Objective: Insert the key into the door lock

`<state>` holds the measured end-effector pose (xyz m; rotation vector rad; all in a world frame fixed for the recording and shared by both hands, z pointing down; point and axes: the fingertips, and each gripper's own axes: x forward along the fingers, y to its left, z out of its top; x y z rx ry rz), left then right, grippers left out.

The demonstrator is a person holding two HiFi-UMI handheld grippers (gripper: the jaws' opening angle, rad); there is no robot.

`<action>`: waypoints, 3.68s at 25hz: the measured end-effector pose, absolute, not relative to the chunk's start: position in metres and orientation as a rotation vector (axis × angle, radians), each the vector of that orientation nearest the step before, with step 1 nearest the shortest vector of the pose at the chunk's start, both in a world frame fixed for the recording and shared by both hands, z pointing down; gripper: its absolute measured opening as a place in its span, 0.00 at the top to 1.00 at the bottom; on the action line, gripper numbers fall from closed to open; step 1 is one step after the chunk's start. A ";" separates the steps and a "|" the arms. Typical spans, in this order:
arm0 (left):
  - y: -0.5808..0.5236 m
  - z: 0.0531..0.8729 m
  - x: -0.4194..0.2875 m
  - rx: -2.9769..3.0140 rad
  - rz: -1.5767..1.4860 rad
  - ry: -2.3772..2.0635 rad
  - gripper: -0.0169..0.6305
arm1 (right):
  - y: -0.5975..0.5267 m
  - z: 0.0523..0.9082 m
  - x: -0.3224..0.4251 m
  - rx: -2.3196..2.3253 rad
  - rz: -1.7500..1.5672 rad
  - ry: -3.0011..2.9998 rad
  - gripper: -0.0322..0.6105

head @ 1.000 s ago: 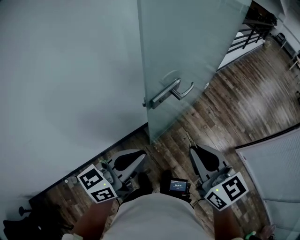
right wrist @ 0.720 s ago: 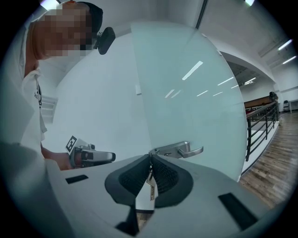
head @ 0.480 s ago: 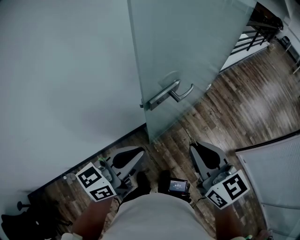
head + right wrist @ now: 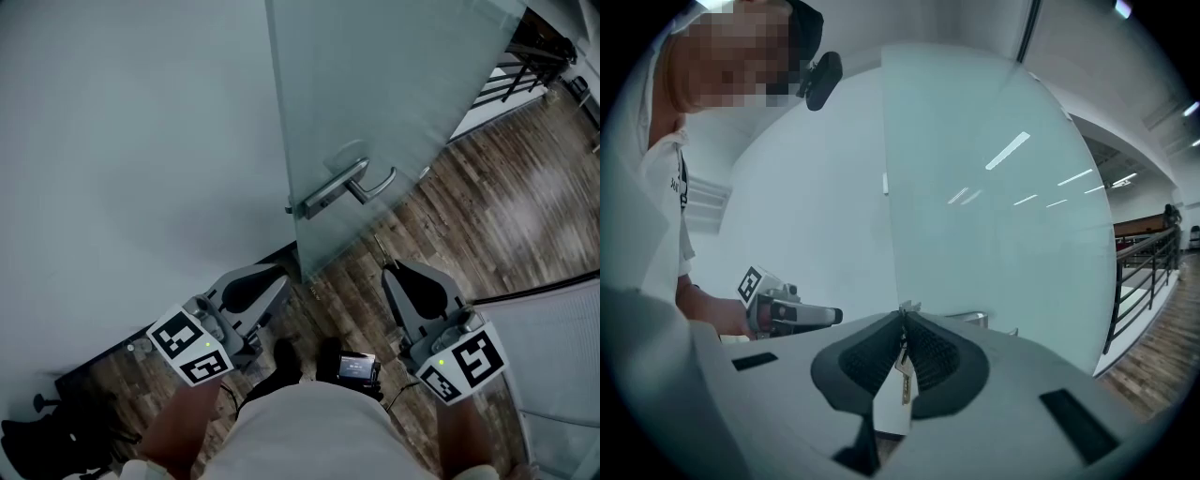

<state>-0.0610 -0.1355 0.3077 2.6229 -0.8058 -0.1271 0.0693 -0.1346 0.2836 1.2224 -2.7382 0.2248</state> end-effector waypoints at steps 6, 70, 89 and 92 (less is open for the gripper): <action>-0.157 0.310 -0.062 2.657 -0.071 -0.860 0.81 | -0.153 0.283 0.059 1.172 0.176 -2.744 0.90; -0.249 0.377 -0.059 2.674 0.130 -0.939 0.78 | -0.233 0.386 0.023 0.954 0.270 -2.656 0.90; -0.256 0.374 -0.053 2.690 0.107 -0.925 0.76 | -0.234 0.387 0.022 0.870 0.238 -2.688 0.90; -0.258 0.373 -0.052 2.690 0.095 -0.908 0.76 | -0.235 0.387 0.022 0.855 0.237 -2.693 0.90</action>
